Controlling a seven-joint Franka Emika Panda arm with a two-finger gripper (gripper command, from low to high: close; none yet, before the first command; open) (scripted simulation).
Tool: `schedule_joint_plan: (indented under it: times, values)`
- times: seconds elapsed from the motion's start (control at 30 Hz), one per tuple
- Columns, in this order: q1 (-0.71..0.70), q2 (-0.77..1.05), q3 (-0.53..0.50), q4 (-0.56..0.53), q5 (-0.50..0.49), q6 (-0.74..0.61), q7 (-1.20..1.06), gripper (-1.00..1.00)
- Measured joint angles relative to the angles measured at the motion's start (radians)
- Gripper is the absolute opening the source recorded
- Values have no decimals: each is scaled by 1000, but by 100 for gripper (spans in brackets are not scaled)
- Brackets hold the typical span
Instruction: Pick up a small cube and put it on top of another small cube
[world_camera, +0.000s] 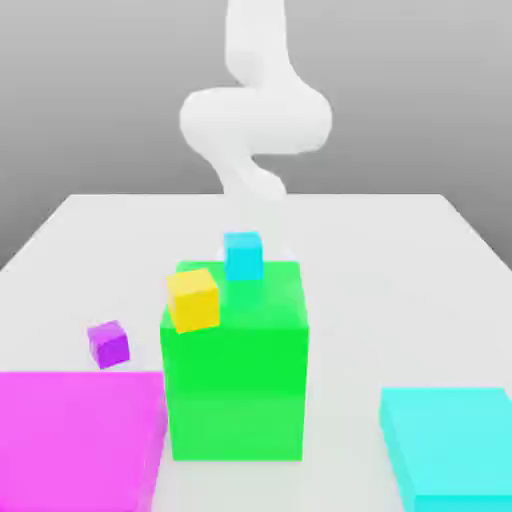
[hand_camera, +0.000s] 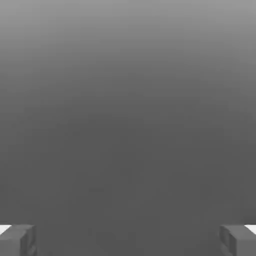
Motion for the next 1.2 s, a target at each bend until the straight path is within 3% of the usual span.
schedule_joint_plan:
  times: [0.4,0.77,0.97,1.1,1.2]
  values:
    - [-78,253,-266,-253,-177,214,-421,0]
    - [-152,486,-547,-480,-277,412,-849,0]
    - [-164,629,-700,-600,-257,528,-1123,0]
    - [-159,725,-707,-597,-225,588,-1164,0]
    - [-170,796,-665,-588,-135,635,-1221,0]
